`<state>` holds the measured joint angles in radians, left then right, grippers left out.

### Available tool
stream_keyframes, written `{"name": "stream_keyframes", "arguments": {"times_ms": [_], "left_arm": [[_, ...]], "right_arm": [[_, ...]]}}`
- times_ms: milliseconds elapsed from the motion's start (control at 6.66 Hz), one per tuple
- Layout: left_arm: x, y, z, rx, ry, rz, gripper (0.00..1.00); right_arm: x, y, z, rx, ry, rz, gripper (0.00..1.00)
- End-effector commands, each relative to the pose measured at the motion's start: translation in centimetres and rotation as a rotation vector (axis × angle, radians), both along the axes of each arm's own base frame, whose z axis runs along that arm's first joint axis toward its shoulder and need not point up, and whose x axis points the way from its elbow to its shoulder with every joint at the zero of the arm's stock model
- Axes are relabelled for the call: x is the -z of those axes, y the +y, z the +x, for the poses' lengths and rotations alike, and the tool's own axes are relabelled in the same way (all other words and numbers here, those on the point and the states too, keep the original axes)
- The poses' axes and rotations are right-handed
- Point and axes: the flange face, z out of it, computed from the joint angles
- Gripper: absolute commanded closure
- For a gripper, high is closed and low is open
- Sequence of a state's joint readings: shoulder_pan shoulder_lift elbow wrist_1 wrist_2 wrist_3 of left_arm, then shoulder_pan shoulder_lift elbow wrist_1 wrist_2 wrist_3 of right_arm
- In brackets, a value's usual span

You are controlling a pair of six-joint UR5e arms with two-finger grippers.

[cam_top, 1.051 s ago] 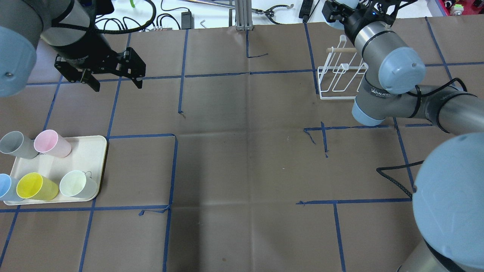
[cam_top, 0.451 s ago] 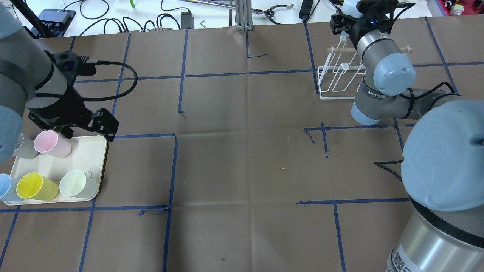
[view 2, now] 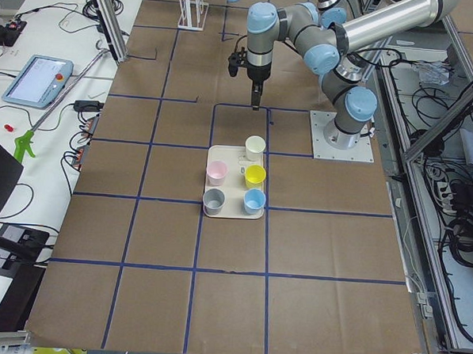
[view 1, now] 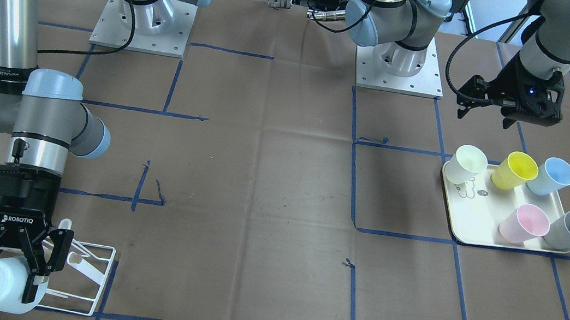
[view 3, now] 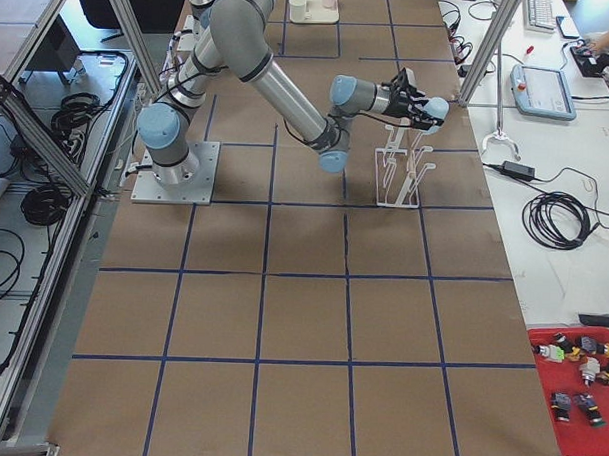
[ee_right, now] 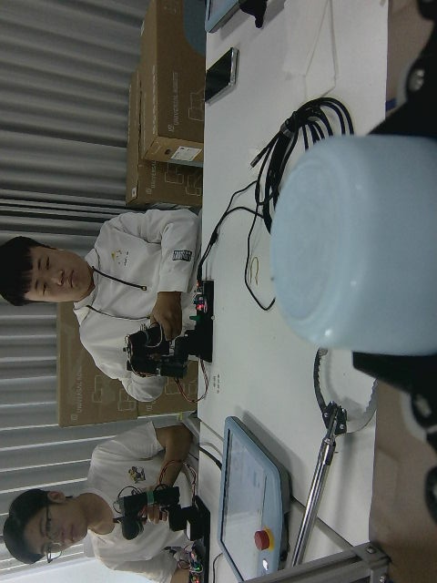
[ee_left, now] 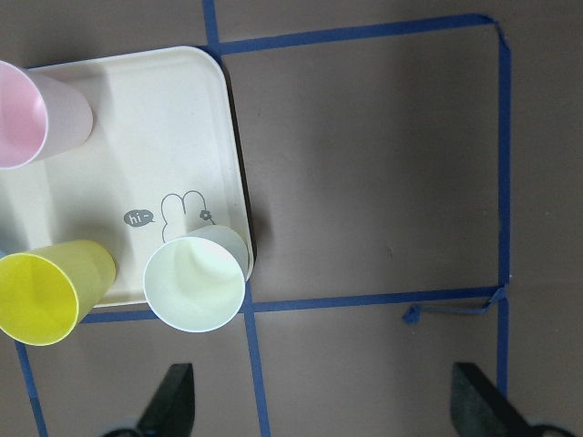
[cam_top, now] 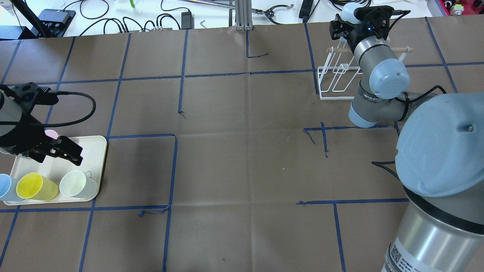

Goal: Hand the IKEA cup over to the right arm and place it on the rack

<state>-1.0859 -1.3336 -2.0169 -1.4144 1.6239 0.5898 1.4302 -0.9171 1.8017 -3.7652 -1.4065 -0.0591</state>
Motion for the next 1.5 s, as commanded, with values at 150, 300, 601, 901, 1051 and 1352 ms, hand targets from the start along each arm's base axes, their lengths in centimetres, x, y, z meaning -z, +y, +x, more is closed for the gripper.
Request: {"name": "stream_keyframes", "arguments": {"times_ms": [150, 300, 601, 901, 1051, 1352], "left_arm": [[6.1, 1.3, 1.8, 0.015, 0.013, -0.041, 0.02], [8.6, 1.9, 1.6, 0.011, -0.006, -0.067, 0.01], [11.8, 0.9, 2.4, 0.005, -0.001, -0.056, 0.03], [16.3, 0.3, 4.9, -0.048, 0.027, -0.017, 0.03], [17.2, 0.8, 5.0, -0.056, 0.032, -0.010, 0.03], [16.8, 1.0, 4.9, -0.068, 0.024, -0.001, 0.23]], "right_arm": [[1.3, -0.2, 0.0, -0.001, -0.006, 0.003, 0.78], [1.6, -0.8, -0.1, 0.001, -0.004, -0.020, 0.78], [2.0, -0.7, 0.1, 0.000, -0.007, -0.015, 0.77], [2.5, -0.8, 0.0, 0.002, -0.015, -0.001, 0.35], [2.6, -0.8, 0.1, 0.001, -0.014, 0.002, 0.01], [2.2, -0.9, 0.1, 0.002, -0.011, -0.003, 0.00]]}}
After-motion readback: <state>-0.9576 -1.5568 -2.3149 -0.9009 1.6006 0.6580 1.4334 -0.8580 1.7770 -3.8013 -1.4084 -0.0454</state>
